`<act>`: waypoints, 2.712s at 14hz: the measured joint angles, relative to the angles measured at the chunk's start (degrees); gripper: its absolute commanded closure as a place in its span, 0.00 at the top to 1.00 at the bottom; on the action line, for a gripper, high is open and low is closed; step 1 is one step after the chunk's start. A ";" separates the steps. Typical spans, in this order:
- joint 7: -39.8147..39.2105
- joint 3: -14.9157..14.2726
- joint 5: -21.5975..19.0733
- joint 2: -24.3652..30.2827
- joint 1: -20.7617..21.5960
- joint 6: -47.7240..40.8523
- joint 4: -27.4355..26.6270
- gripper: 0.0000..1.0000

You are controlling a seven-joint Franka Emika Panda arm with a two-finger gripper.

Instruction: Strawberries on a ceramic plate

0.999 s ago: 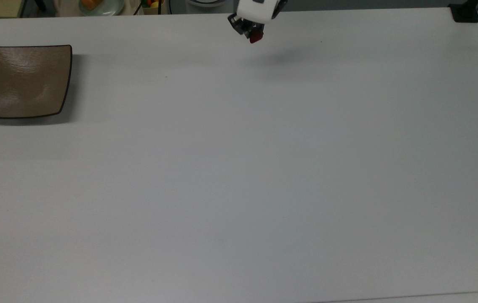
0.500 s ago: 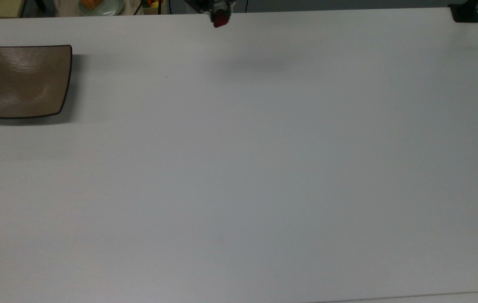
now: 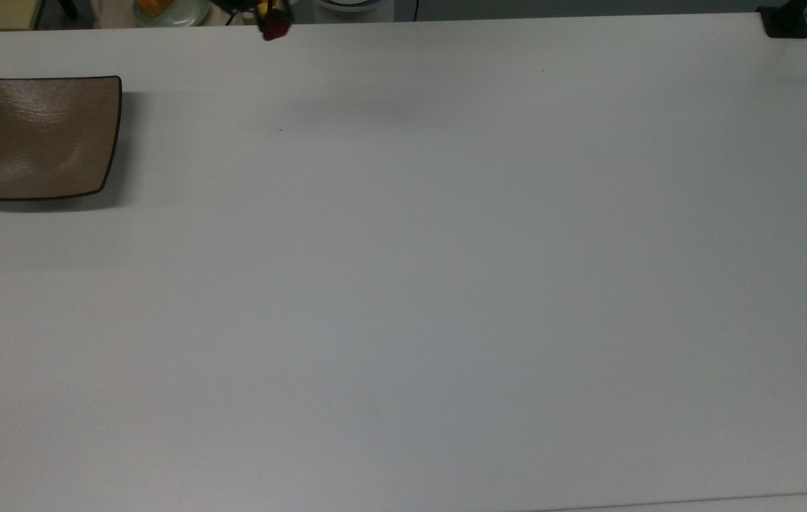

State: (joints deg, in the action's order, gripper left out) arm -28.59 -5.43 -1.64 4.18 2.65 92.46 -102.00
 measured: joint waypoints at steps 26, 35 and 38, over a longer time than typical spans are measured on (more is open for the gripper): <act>-19.63 -7.34 6.45 -27.61 -23.04 33.29 1.48 0.30; -19.44 -7.77 6.31 -26.83 -23.74 33.44 3.07 1.00; -15.82 -7.65 6.26 -21.98 -20.61 29.17 4.13 1.00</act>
State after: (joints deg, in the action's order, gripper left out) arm -44.41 -13.08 4.61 -17.80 -17.95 121.63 -97.87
